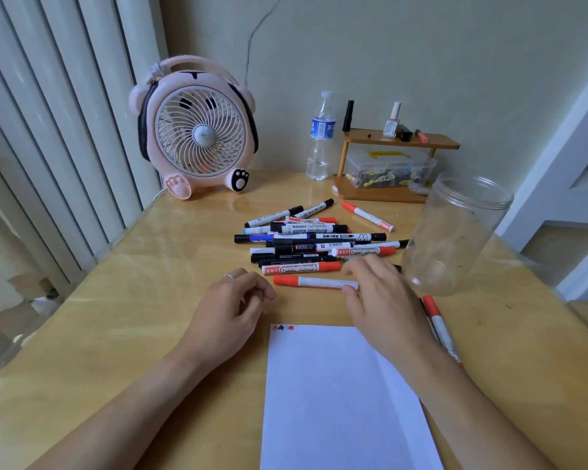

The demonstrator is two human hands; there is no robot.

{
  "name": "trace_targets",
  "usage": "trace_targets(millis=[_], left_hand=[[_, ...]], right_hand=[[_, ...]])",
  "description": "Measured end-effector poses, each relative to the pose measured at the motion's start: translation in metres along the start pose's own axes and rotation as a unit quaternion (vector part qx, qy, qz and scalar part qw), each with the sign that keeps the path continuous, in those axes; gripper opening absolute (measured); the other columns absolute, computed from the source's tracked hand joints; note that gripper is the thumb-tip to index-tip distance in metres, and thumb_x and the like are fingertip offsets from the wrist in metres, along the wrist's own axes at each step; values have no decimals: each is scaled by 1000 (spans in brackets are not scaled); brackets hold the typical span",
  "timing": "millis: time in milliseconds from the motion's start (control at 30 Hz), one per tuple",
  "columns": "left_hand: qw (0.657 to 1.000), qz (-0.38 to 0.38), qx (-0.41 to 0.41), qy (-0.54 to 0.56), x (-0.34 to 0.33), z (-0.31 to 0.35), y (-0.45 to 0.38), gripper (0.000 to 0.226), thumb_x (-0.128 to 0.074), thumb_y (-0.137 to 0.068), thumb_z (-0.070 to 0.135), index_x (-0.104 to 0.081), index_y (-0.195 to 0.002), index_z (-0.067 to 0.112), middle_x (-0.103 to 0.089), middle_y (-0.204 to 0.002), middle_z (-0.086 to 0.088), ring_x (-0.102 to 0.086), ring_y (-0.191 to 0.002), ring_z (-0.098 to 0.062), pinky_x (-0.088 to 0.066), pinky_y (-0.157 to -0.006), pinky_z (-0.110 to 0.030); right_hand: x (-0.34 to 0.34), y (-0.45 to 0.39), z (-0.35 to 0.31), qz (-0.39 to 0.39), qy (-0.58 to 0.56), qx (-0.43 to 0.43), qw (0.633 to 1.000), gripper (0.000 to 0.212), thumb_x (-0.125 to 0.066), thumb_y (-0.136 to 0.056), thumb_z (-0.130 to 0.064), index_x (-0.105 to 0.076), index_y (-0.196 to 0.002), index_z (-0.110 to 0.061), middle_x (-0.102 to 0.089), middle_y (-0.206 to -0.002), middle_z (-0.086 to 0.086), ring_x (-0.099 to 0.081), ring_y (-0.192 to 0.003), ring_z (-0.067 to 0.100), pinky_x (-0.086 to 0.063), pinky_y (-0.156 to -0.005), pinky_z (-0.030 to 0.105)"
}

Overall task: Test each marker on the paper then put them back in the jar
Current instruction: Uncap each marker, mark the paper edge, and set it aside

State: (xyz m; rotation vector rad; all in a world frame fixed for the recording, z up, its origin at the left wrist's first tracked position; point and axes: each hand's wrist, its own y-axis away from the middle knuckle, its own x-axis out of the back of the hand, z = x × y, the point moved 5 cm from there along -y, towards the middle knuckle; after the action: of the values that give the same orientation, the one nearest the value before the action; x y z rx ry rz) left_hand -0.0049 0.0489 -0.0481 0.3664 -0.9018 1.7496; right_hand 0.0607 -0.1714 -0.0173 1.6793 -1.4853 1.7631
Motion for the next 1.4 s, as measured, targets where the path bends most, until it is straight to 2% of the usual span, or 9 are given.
trace_targets(millis=[100, 167, 300, 433, 700, 867, 967, 1100, 1400], left_hand=[[1000, 2, 4, -1, 0, -3, 0, 31, -55, -96, 3, -70, -91, 30, -62, -88, 12, -59, -79, -14, -42, -66, -20], [1000, 4, 7, -6, 1, -5, -1, 25, -56, -99, 9, -69, -102, 31, -64, -89, 13, -61, -83, -10, -45, -70, -21], [1000, 4, -2, -1, 2, -7, -1, 24, -60, -101, 24, -62, -123, 33, -59, -101, 19, -60, -87, -7, -45, -73, -17], [998, -42, -41, -25, -2, 2, 2, 41, -52, -102, 50, -54, -139, 32, -51, -119, 15, -59, -92, -6, -48, -78, -20], [988, -117, -84, 51, -5, 26, 10, 21, -55, -103, 40, -57, -87, 27, -54, -71, 11, -49, -67, -12, -35, -60, -25], [983, -145, -66, 93, -9, 29, 13, 33, -50, -104, 50, -63, -90, 23, -58, -69, 4, -47, -61, -8, -37, -58, -25], [982, -144, -69, 98, -8, 31, 12, 17, -55, -100, 35, -64, -92, 24, -55, -66, 14, -46, -60, -7, -33, -58, -18], [980, -164, -63, 94, -12, 29, 12, 25, -47, -105, 47, -61, -91, 32, -57, -73, 10, -49, -67, -9, -40, -63, -25], [985, -101, -121, 63, -9, 36, 10, 26, -45, -107, 33, -62, -91, 22, -58, -76, 20, -60, -74, -3, -40, -68, -14]], right_hand=[[-27, -4, -8, -63, -12, 75, 995, 44, -66, -93, -5, -62, -135, -17, -65, -132, -1, -60, -121, 23, -51, -101, 41], [-38, -2, -8, -85, -12, 79, 993, 48, -66, -95, -7, -59, -141, -19, -65, -129, -3, -60, -118, 23, -49, -101, 42], [-35, -3, -5, -33, -7, 96, 995, 28, -75, -88, -8, -72, -114, -20, -58, -98, -5, -57, -93, 21, -52, -84, 39], [-17, 1, -24, -12, -58, 137, 989, 19, -67, -90, -9, -67, -104, -22, -54, -97, -8, -54, -91, 17, -45, -80, 32], [-1, 17, -40, -45, -69, 157, 984, 17, -57, -83, -13, -57, -98, -22, -45, -91, -8, -45, -81, 13, -39, -64, 27], [0, 18, -38, -31, -65, 184, 980, 11, -54, -90, -27, -60, -96, -21, -41, -80, -7, -43, -72, 15, -35, -60, 27], [-3, 19, -40, -27, -66, 205, 976, 22, -53, -99, -41, -65, -98, -23, -44, -78, -6, -48, -72, 16, -40, -61, 30], [-7, 18, -44, 7, -41, 214, 976, 33, -46, -102, -44, -65, -92, -19, -47, -77, -4, -51, -68, 19, -44, -53, 34], [-6, 20, -52, -14, -11, 177, 984, 37, -38, -102, -51, -59, -93, -21, -58, -78, -6, -53, -63, 23, -27, -51, 28]])
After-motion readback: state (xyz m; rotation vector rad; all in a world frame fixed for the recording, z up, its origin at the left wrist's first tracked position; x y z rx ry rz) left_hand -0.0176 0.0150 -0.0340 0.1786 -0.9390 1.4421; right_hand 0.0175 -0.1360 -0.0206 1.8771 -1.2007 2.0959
